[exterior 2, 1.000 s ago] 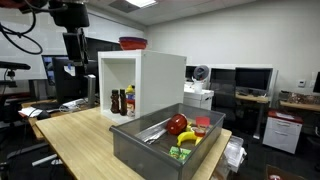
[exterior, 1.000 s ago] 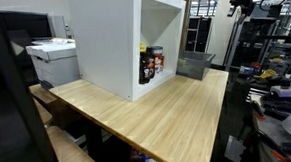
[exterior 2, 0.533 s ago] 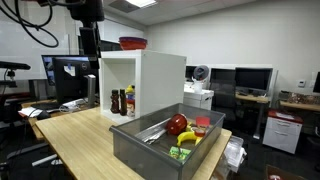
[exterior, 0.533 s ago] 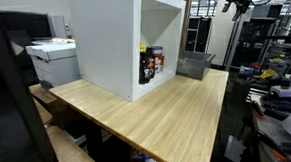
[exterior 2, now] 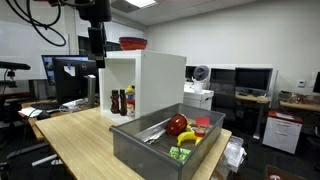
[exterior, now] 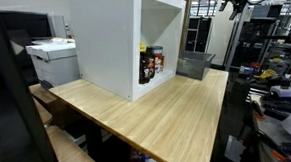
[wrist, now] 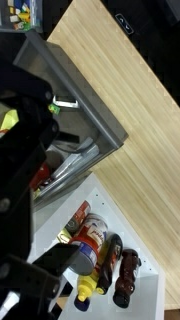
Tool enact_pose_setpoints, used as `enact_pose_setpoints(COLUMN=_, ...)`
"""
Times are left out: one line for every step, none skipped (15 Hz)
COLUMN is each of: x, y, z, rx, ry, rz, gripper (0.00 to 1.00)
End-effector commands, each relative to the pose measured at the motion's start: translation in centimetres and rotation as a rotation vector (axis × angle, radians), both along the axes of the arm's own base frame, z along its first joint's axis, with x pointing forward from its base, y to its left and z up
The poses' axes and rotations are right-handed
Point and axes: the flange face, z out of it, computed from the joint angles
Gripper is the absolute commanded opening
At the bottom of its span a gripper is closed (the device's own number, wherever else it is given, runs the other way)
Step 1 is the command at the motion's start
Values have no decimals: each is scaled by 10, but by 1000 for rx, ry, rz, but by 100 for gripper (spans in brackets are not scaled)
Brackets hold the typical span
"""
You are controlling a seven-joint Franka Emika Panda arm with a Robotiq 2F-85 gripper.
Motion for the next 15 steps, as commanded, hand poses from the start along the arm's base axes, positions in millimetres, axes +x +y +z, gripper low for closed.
enact_pose_setpoints(x=0, y=0, z=1, rx=1, ry=1, rz=1, gripper=100)
enact_pose_setpoints(x=0, y=0, z=1, rx=1, ry=1, rz=1, gripper=100)
enact_pose_setpoints(x=0, y=0, z=1, rx=1, ry=1, rz=1, gripper=100)
enact_pose_setpoints(x=0, y=0, z=1, rx=1, ry=1, rz=1, gripper=100)
enact_pose_setpoints(x=0, y=0, z=1, rx=1, ry=1, rz=1, gripper=100)
enact_pose_setpoints(x=1, y=0, z=0, rx=2, ry=-1, rz=-1, gripper=100)
enact_pose_setpoints(x=1, y=0, z=0, rx=9, ry=-3, rz=1, gripper=100)
enact_pose_setpoints(x=1, y=-1, z=0, rx=6, ry=-3, rz=-3, gripper=100)
enact_pose_setpoints(x=2, y=-2, z=0, rx=16, ry=0, rz=-10, gripper=100)
enact_pose_setpoints(x=4, y=-10, z=-2, rx=13, ry=17, rz=-32, gripper=100)
enact_pose_setpoints(x=5, y=-12, z=-4, rx=10, ry=29, rz=-34, gripper=100)
enact_pose_setpoints(x=5, y=-15, z=-6, rx=14, ry=40, rz=-33, gripper=100)
enact_pose_setpoints(x=6, y=-21, z=-9, rx=10, ry=58, rz=-46, gripper=100)
enact_pose_setpoints(x=6, y=-25, z=-11, rx=1, ry=71, rz=-56, gripper=100)
enact_pose_setpoints(x=7, y=-32, z=-13, rx=0, ry=87, rz=-63, gripper=100)
